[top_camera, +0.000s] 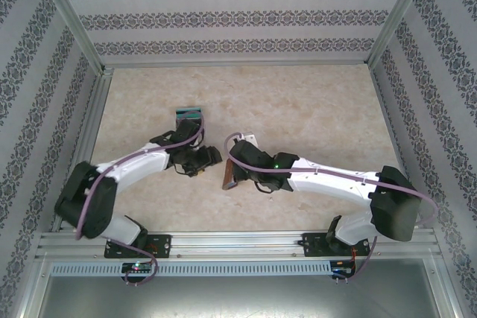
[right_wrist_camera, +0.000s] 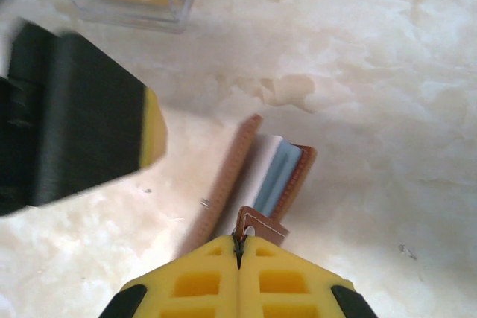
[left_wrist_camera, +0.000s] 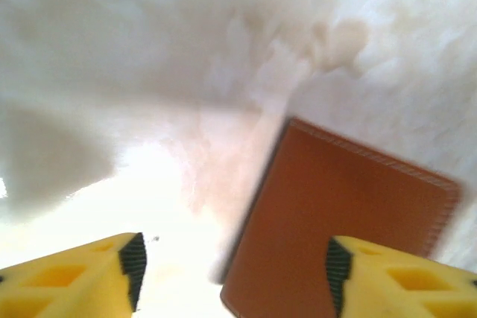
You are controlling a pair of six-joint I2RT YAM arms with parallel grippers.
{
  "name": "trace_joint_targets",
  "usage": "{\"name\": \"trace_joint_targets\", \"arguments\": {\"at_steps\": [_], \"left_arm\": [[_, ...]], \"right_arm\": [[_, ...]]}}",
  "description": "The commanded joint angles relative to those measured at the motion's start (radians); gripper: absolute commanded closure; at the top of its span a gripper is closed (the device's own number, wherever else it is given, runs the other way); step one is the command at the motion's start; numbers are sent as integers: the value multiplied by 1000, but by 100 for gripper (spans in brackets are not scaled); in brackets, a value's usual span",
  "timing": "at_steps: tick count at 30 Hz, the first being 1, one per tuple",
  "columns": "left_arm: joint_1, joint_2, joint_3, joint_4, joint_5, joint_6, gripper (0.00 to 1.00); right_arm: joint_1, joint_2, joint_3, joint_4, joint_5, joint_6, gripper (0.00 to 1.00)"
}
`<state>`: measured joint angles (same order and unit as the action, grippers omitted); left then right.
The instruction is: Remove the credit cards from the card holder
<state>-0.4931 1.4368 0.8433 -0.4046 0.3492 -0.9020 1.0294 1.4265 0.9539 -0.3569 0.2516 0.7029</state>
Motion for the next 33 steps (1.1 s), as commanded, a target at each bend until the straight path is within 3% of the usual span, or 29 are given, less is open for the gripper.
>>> {"name": "trace_joint_targets", "arguments": {"at_steps": [1,7,18,20,22,25,33], "left_arm": [[42,-120,47,-161,-162,72,29],[53,-165,11,-127,-103,80,29],[53,-99,-32,-17,34,87,39],[51,-84,-34,-1,55,84,40],[48,-78,-35,17,70,84,41],[39,-69,-34,44,94,84,42],[-7,-31,-16,117,162,96,49]], "right_arm": [[-3,-10,67,7,-30,-11,100],[-20,-17,65,-17,-19,-17,100],[-103,-76,-106,-140,75,30,100],[-119,-68,-120,-165,74,24,91],[-122,-56,-121,-169,66,18,73],[-121,-25,-119,-157,45,25,65],[-122,71,-130,-130,35,47,76]]}}
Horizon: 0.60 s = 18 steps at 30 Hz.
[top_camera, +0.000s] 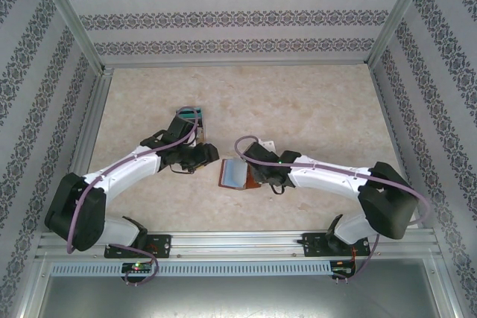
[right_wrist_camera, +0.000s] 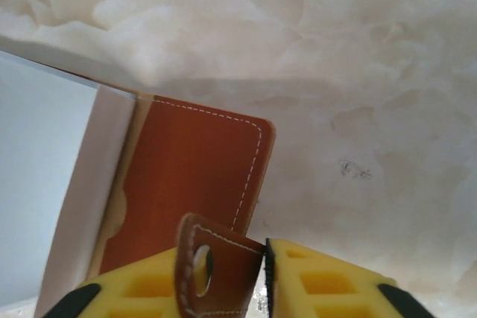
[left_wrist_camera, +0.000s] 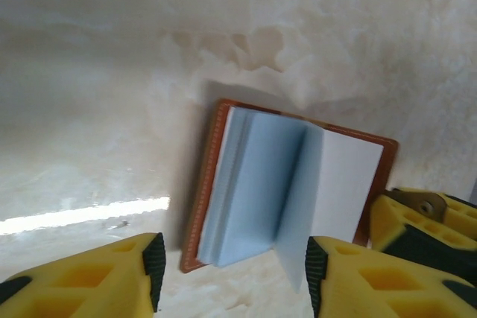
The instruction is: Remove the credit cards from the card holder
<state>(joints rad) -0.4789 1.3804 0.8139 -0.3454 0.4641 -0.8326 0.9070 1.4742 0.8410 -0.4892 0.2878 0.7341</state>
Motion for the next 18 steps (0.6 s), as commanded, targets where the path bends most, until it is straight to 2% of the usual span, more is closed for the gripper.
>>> {"name": "trace_joint_targets", "arguments": {"at_steps": [1,7,18], "left_arm": [[-27,38,18,64,55,29,50],[-74,116,38,95,80,37,51],[-100,207,45,110,70,57,52]], "right_arm": [[0,32,-21,6,1,16,79],[-6,73,-38,47,-21,8,86],[-9,86,-37,69,-36,-7,87]]}}
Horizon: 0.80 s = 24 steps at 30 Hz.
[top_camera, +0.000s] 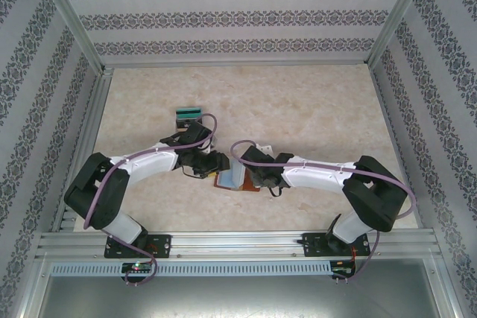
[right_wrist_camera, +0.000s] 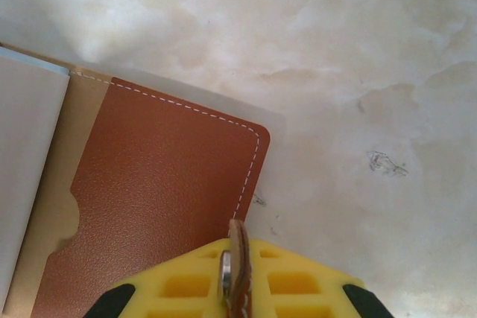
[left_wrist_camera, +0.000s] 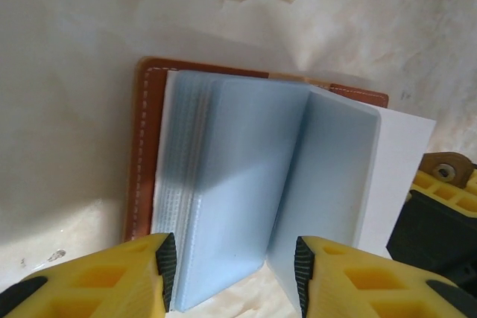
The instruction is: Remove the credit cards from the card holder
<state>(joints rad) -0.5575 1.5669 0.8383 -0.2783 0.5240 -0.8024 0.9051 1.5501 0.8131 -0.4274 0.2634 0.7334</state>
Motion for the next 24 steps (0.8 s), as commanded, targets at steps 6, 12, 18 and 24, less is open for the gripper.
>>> {"name": "trace_joint_targets", "arguments": {"at_steps": [6,12,18,24], "left_arm": [[-39,65,16,96,33,2,54],[-45,67,13,77,17,9,55],[-45,-40,6,-1,-126,20,56],[-45,12,8,16,-81,22,56]], "right_arm": [[-12,15,-11,17,-21,-15,88],[-14,8,-12,20,-23,-20,88],[-21,-5,-36,28,-23,-12,89],[-22,-13,-47,33,-26,-8,89]]}}
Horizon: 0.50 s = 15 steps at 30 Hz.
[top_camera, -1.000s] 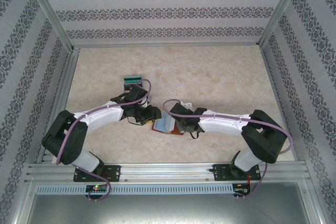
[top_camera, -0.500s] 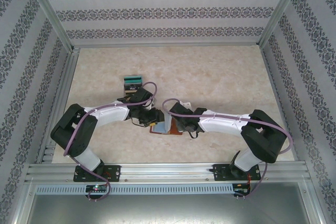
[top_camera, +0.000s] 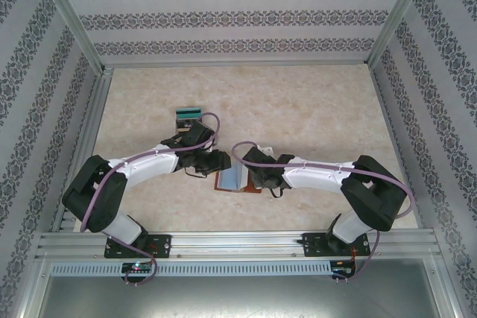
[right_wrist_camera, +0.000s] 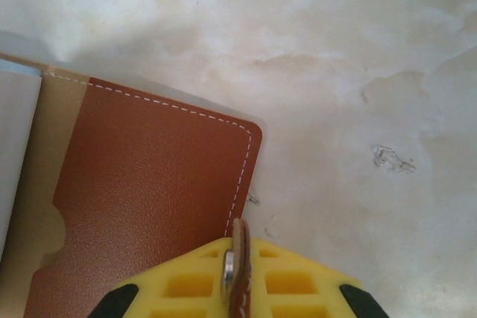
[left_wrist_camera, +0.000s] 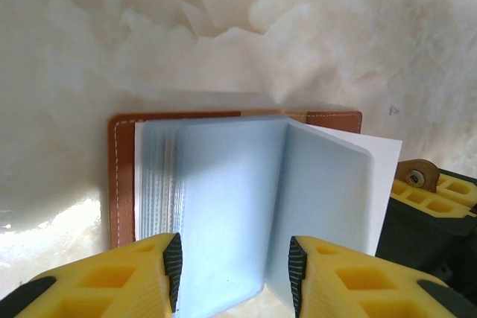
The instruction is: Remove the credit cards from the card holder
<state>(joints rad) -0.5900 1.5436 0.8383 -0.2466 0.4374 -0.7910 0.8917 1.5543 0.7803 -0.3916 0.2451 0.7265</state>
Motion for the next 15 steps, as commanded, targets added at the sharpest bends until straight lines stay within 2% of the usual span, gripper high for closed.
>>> {"name": "trace_joint_targets", "arguments": {"at_steps": [1,9,15], "left_arm": [[-13,49,4,1,24,3,56],[-25,104,0,69,85,-6,56],[-28,110,-30,195,175,-40,55]], "right_arm": [[-8,-18,-15,-3,-9,0,89],[-9,-21,-21,6,-12,4,89],[-8,-12,-18,14,-17,5,89]]}}
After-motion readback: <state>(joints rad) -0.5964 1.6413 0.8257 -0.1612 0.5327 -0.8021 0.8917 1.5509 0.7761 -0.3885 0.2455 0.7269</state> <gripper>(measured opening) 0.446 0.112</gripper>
